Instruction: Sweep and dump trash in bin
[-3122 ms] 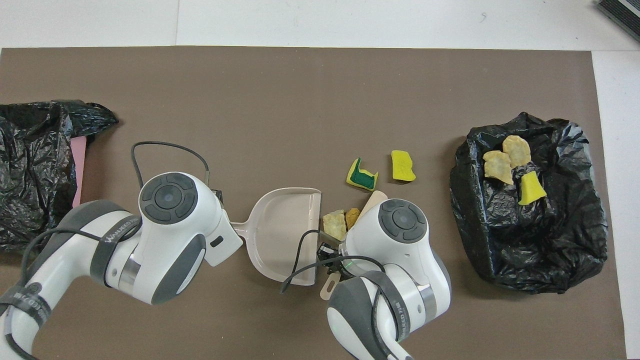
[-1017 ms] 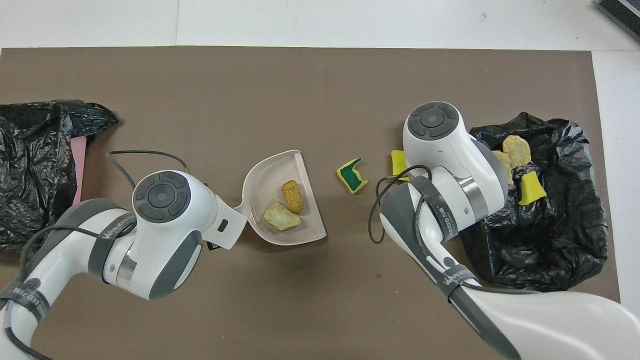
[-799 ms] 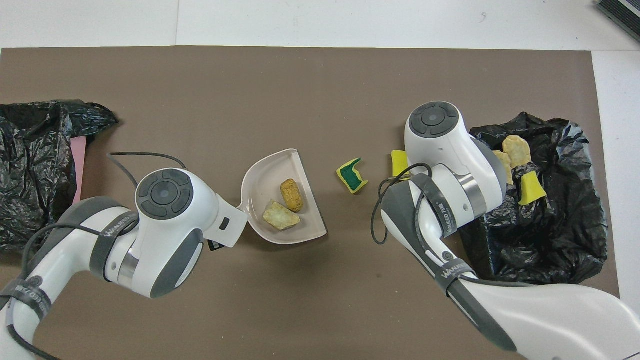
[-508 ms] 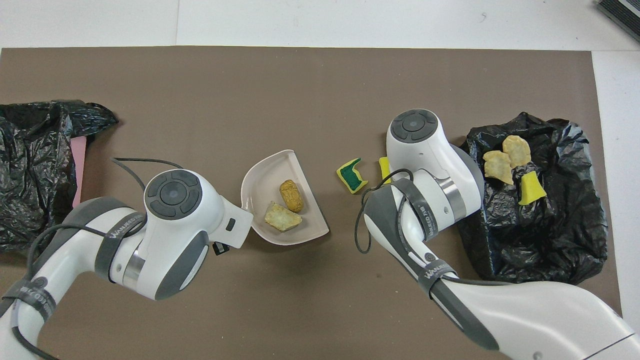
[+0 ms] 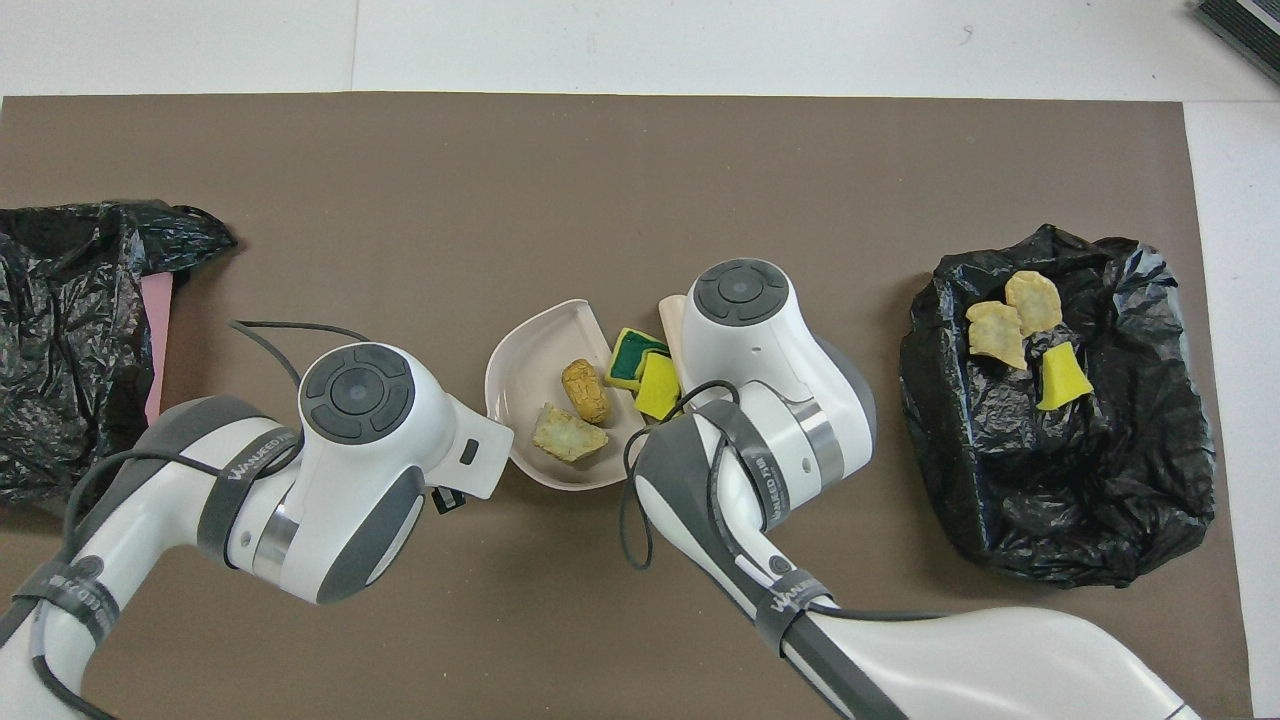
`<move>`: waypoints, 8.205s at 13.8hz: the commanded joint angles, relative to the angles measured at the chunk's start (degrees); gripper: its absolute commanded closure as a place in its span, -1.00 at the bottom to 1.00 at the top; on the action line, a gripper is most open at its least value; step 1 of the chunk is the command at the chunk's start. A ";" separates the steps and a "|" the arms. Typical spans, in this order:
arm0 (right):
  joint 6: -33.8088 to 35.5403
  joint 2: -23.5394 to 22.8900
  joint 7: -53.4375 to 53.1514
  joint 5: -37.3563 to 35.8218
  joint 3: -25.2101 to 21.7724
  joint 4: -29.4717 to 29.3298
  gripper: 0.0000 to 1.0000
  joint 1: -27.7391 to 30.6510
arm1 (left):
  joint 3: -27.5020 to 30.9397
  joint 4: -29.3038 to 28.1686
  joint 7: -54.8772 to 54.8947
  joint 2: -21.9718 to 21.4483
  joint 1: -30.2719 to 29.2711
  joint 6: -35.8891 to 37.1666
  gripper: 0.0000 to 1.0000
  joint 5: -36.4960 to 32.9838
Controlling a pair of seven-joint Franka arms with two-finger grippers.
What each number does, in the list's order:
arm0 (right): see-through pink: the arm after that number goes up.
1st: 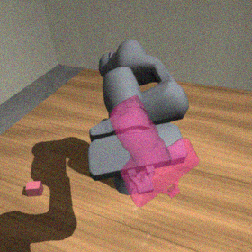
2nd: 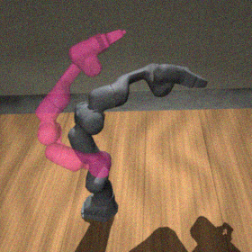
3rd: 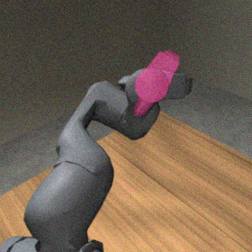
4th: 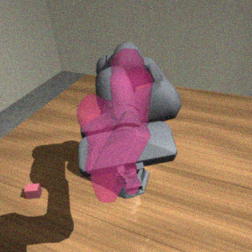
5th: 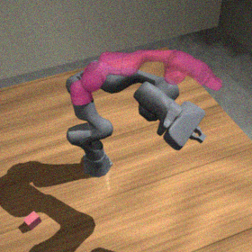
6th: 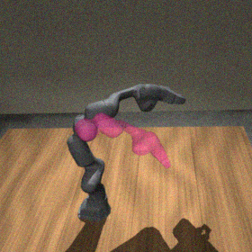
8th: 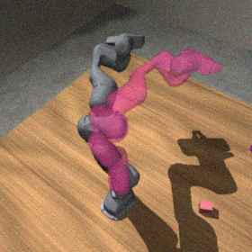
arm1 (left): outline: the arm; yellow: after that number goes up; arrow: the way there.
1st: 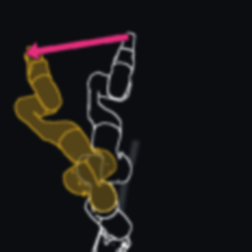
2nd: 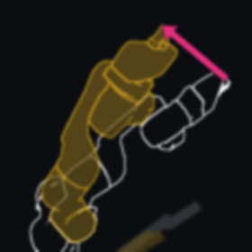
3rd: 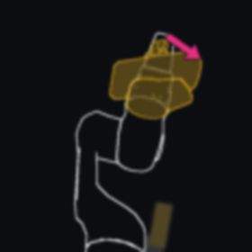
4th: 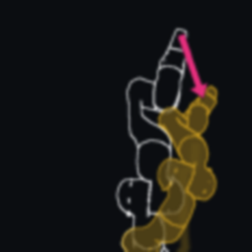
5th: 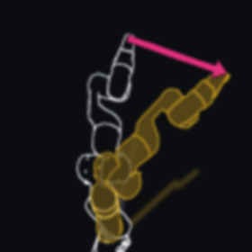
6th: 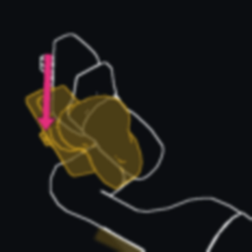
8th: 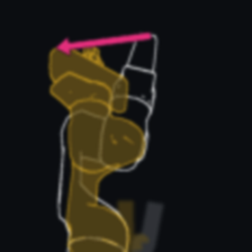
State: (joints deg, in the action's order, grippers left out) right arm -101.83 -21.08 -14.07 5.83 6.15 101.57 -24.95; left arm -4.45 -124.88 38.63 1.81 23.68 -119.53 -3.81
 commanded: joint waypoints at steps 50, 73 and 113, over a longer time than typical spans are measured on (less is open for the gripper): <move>-21.13 21.44 -33.83 14.21 1.50 32.02 0.48 -27.26 | 1.29 35.23 77.30 11.37 -53.56 12.76 1.00 -0.48; 3.10 25.48 -20.06 6.58 0.89 1.29 -1.00 9.80 | 3.13 40.24 59.99 11.02 -44.07 6.85 1.00 -45.59; 18.06 20.29 7.83 -6.97 -4.56 -14.91 -1.00 21.52 | 2.17 10.44 -58.71 6.27 8.04 -0.61 1.00 6.09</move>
State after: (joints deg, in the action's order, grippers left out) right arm -85.13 -0.92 -9.58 -1.48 2.64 86.51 -2.88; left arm -3.42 -114.25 -14.04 7.66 28.47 -117.41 1.46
